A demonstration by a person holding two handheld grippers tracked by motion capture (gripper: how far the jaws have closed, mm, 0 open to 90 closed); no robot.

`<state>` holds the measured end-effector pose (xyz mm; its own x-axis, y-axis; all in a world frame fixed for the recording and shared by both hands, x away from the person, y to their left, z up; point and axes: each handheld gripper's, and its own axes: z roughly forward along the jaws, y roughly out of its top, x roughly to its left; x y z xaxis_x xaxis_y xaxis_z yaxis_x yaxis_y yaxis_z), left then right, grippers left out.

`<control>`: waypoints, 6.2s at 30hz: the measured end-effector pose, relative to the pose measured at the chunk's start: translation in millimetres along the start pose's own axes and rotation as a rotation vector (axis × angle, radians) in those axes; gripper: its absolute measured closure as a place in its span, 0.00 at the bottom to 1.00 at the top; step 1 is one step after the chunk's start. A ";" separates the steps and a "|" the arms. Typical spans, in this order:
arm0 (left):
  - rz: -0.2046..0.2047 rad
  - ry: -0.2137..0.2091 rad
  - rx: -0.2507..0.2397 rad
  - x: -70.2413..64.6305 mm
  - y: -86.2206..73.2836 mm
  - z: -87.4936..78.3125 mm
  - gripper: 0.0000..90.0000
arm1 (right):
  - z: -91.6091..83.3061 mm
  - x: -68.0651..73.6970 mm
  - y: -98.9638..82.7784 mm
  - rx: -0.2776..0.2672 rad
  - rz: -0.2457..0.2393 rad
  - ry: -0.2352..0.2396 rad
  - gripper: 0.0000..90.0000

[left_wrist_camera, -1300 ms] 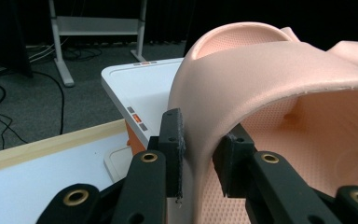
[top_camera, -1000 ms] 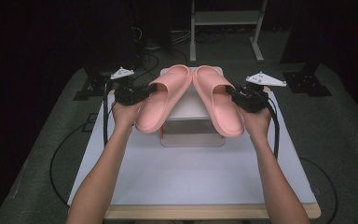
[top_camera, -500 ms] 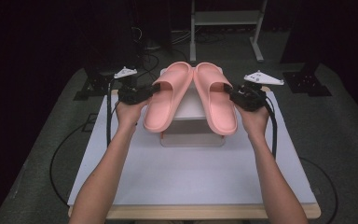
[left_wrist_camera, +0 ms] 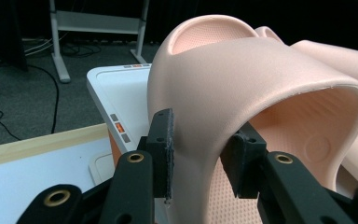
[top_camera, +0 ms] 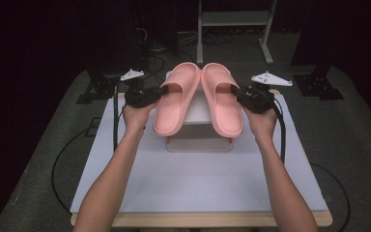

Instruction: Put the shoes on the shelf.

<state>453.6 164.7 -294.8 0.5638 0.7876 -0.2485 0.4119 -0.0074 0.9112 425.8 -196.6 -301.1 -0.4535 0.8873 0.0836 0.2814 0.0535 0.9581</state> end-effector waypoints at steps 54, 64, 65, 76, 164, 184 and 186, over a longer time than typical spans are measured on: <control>-0.074 0.014 -0.010 0.5 -2.7 23.3 0.66 | 30.5 2.4 -1.9 0.035 0.001 -0.031 0.76; -0.099 0.025 -0.012 5.0 -2.7 30.5 0.66 | 37.0 2.5 0.3 0.045 -0.010 -0.036 0.76; -0.098 0.026 -0.012 5.1 -2.2 31.3 0.65 | 37.5 2.4 0.3 0.045 -0.010 -0.036 0.76; -0.079 0.035 -0.021 2.9 1.9 37.5 0.59 | 44.1 0.1 -1.0 0.021 0.017 -0.037 0.74; 0.008 0.006 -0.038 -2.2 6.0 52.3 0.51 | 41.4 -19.9 -2.2 0.034 0.020 -0.007 0.64; 0.045 -0.033 -0.060 -14.7 -2.9 27.2 0.48 | 8.0 -22.7 -14.1 0.033 0.016 0.014 0.60; 0.051 -0.036 -0.058 -14.9 -3.9 24.3 0.48 | 5.2 -23.2 -15.9 0.034 0.019 0.019 0.60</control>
<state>461.0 138.0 -302.7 0.6091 0.7642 -0.2120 0.3407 -0.0107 0.9401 436.2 -215.6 -319.6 -0.4635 0.8796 0.1076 0.3183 0.0519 0.9466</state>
